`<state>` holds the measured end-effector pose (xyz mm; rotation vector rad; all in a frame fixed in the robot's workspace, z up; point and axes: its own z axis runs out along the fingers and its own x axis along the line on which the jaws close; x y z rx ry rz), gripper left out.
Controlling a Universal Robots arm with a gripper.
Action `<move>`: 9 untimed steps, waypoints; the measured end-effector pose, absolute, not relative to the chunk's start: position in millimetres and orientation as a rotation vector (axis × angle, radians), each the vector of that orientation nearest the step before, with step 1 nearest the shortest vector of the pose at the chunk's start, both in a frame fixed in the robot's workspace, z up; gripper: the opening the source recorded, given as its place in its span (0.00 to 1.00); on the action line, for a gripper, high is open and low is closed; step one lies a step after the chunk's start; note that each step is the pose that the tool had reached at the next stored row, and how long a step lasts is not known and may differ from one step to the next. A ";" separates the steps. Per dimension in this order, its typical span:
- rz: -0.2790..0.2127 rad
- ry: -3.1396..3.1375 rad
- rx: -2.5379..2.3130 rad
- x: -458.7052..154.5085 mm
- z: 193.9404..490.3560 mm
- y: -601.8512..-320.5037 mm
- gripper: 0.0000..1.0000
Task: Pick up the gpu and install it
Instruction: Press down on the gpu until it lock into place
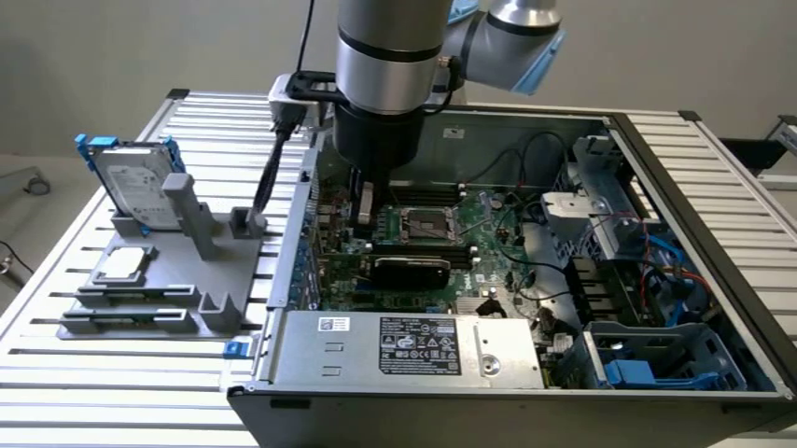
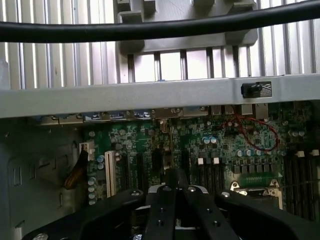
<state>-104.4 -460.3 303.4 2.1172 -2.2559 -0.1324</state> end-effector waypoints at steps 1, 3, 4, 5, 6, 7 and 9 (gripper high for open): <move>-0.127 -2.260 2.123 -103.5 303.4 -460.2 0.11; -0.121 -2.265 2.130 -101.8 303.4 -460.2 0.11; -0.122 -2.264 2.130 -101.4 303.4 -460.2 0.11; -0.122 -2.264 2.131 -101.4 303.4 -460.2 0.11; -0.122 -2.264 2.131 -101.3 303.4 -460.2 0.11; -0.122 -2.264 2.131 -101.3 303.4 -460.2 0.11; -0.122 -2.263 2.131 -101.3 303.4 -460.3 0.11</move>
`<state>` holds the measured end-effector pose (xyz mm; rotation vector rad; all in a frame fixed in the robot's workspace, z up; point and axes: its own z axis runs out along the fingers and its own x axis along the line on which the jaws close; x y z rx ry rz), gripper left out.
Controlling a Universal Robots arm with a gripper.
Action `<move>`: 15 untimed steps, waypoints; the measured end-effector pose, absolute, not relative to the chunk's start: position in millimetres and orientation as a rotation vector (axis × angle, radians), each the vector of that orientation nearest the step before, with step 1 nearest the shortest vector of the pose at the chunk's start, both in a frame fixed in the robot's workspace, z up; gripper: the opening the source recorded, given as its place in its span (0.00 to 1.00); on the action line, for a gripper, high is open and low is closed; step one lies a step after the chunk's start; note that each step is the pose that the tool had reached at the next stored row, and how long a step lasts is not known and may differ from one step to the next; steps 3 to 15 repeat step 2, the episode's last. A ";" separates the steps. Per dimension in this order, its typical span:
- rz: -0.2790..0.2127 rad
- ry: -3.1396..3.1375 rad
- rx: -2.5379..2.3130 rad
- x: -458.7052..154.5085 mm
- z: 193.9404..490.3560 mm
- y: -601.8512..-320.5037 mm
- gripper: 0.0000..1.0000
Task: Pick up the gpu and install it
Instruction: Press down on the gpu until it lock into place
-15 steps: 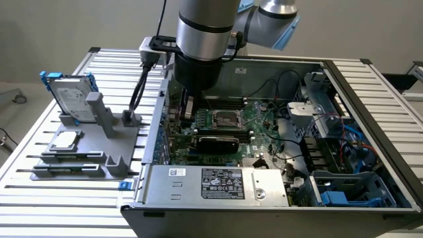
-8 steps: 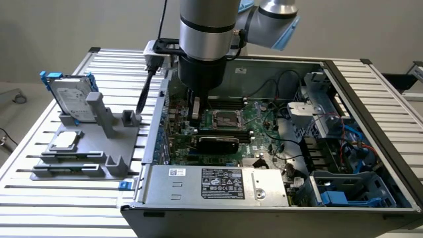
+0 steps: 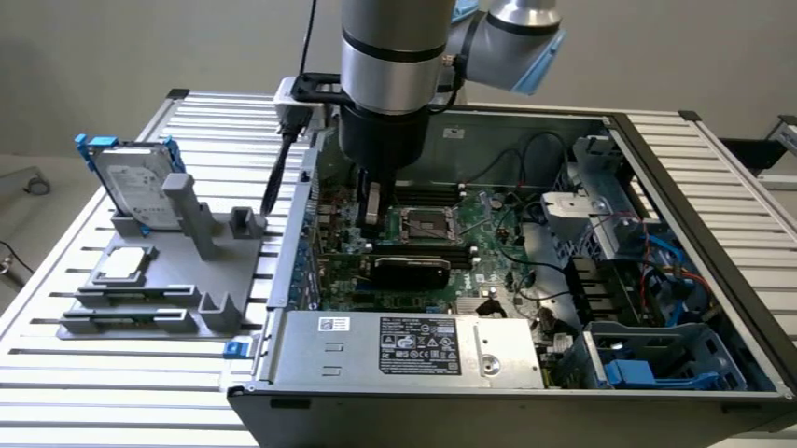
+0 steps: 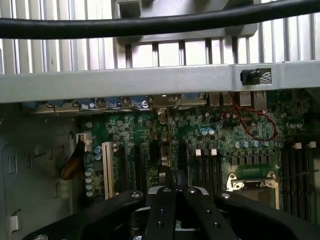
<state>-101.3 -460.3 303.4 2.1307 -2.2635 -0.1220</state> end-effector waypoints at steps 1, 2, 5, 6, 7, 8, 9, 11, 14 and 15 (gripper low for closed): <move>-0.122 -2.264 2.131 -101.3 303.4 -460.3 0.11; -0.122 -2.264 2.131 -101.3 303.4 -460.2 0.11; -0.122 -2.264 2.131 -101.3 303.4 -460.2 0.11; -0.122 -2.264 2.131 -101.3 303.4 -460.2 0.11; -0.122 -2.264 2.131 -101.3 303.4 -460.2 0.11; -0.122 -2.264 2.131 -101.3 303.4 -460.2 0.11; -0.122 -2.264 2.131 -101.3 303.4 -460.2 0.11; -0.122 -2.264 2.131 -101.3 303.4 -460.2 0.11; -0.122 -2.264 2.131 -101.3 303.4 -460.2 0.11; -0.122 -2.264 2.131 -101.3 303.4 -460.2 0.11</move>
